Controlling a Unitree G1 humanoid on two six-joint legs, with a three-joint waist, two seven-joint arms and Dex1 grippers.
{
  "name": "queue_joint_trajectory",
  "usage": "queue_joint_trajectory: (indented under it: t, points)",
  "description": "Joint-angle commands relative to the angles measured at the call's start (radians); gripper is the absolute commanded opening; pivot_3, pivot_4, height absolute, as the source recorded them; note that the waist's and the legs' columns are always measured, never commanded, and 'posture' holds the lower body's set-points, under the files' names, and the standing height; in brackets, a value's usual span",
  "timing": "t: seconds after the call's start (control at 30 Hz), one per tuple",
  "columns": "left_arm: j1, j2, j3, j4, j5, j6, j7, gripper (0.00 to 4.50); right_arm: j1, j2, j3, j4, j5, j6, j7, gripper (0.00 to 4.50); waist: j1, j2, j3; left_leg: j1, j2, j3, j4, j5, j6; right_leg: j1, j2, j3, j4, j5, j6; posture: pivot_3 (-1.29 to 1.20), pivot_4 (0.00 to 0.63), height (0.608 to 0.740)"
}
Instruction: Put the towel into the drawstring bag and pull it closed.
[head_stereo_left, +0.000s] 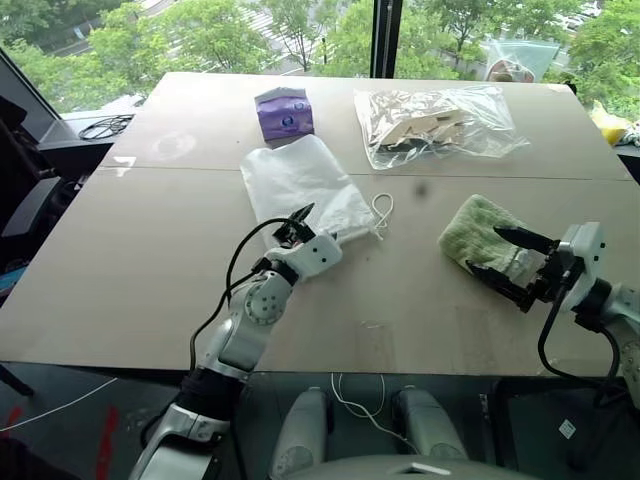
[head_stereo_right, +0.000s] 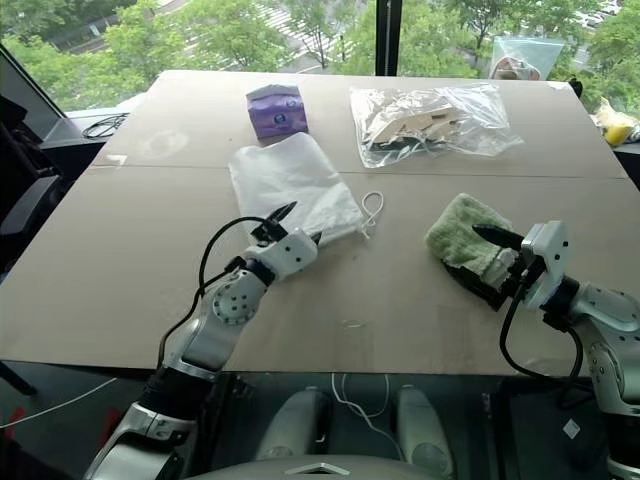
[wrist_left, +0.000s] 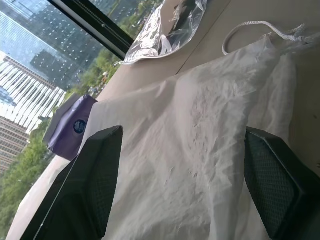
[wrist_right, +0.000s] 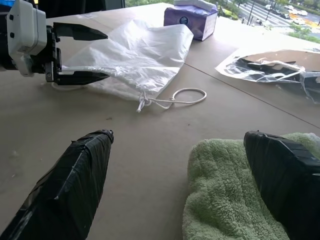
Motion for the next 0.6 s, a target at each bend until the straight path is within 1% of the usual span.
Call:
queue_joint_trajectory:
  t: [0.03,0.2,0.3,0.43,0.6]
  points:
    - [0.008,-0.002,0.046,-0.017,-0.043,0.021,-0.008,3.62,-0.009,0.009,-0.034,-0.040,0.026,-0.018,-0.008,4.50,0.000,0.000,0.000,0.000,0.000,0.000,0.000,0.000,0.000,0.000,0.000,0.000,0.000,0.000,0.000,0.00,0.150,0.740]
    - [0.038,-0.037,0.104,-0.032,-0.103,0.124,-0.014,3.62,-0.005,0.036,0.000,-0.123,0.072,0.013,-0.011,4.50,-0.002,0.000,0.000,0.000,0.000,0.000,0.000,0.000,0.000,0.000,0.000,0.000,0.000,0.000,0.001,0.00,0.150,0.740]
    - [0.051,-0.042,0.122,-0.036,-0.121,0.154,-0.016,3.62,-0.003,0.040,0.018,-0.159,0.095,0.030,-0.002,4.50,-0.001,0.000,0.000,0.000,0.000,0.000,0.000,0.000,0.000,0.000,0.000,0.000,0.000,0.001,0.001,0.00,0.150,0.740]
    - [0.053,-0.023,0.135,0.012,-0.136,0.127,-0.007,3.62,-0.005,0.035,0.049,-0.196,0.125,0.059,0.014,4.50,-0.002,0.000,0.000,0.002,0.000,0.000,0.000,0.000,0.000,0.001,0.000,0.000,0.000,0.000,0.000,0.00,0.150,0.740]
    - [0.022,0.039,0.144,0.107,-0.122,0.011,0.021,3.62,-0.009,0.041,0.067,-0.188,0.113,0.054,0.014,4.50,-0.003,0.000,0.000,0.004,0.001,0.001,-0.001,0.000,0.000,0.002,0.000,0.000,0.001,0.000,0.000,0.00,0.150,0.740]
